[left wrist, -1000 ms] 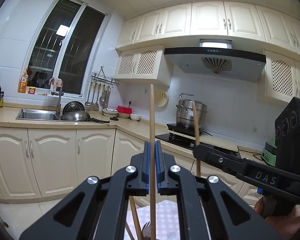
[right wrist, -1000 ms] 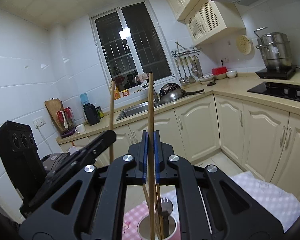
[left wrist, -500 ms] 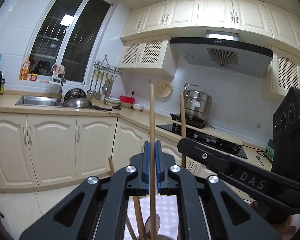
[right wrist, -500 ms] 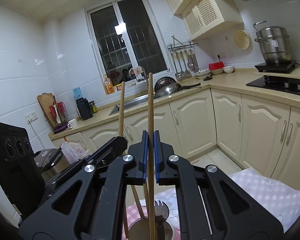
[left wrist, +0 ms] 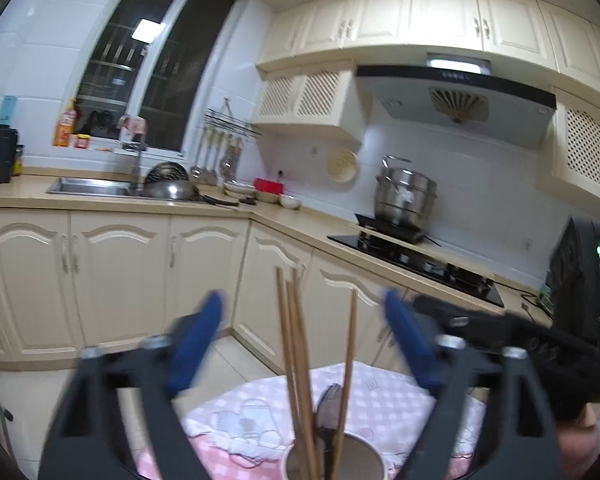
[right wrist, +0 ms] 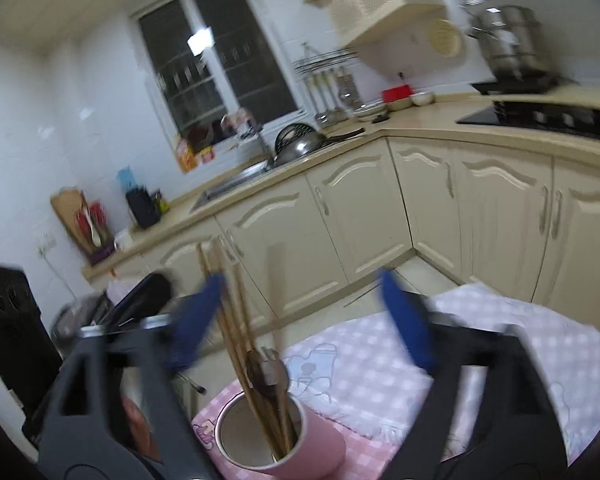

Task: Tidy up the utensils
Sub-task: 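Move both open tools back from the cup toward the remaining chopsticks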

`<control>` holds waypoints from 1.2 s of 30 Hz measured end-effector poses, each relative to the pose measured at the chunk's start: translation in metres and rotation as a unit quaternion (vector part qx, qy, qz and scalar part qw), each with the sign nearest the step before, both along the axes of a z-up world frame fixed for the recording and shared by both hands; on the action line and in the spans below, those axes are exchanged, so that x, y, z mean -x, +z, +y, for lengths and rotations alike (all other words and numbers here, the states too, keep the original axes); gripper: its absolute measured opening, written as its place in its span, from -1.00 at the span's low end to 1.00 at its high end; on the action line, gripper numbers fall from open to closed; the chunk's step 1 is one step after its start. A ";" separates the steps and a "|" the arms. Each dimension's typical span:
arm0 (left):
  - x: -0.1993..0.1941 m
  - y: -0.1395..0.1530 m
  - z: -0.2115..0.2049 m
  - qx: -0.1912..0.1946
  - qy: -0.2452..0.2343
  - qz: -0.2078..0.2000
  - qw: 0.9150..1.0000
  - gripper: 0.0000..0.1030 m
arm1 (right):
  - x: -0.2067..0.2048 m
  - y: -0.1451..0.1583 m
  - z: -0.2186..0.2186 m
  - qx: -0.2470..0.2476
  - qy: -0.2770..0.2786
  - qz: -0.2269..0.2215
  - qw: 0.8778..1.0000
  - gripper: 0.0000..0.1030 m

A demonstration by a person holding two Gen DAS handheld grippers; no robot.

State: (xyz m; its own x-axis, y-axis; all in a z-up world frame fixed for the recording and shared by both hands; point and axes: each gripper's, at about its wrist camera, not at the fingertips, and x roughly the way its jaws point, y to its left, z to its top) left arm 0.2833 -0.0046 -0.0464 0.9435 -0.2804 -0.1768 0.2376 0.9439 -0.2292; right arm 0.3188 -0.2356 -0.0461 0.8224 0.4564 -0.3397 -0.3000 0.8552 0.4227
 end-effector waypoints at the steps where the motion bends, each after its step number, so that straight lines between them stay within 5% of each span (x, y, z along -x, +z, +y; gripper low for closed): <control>1: 0.002 0.002 0.001 -0.004 0.001 0.000 1.000 0.72 | 0.003 0.001 -0.006 0.001 -0.008 0.003 1.000 0.75; 8: 0.020 0.016 -0.005 -0.056 0.007 0.017 0.998 0.82 | 0.019 0.005 -0.036 0.009 -0.036 0.029 0.999 0.88; 20: 0.047 0.012 -0.019 -0.083 -0.016 0.045 0.995 0.82 | 0.046 -0.006 -0.062 0.040 -0.050 0.085 0.994 0.88; 36: 0.071 -0.019 -0.042 -0.131 -0.057 0.094 0.985 0.82 | 0.079 -0.056 -0.072 0.073 -0.044 0.186 0.979 0.88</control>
State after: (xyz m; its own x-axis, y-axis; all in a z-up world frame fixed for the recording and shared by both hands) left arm 0.2120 -0.0462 -0.0658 0.8517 -0.3051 -0.4261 0.3229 0.9459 -0.0321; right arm 0.2393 -0.3079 -0.1026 0.6632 0.3135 -0.6796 -0.0699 0.9300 0.3609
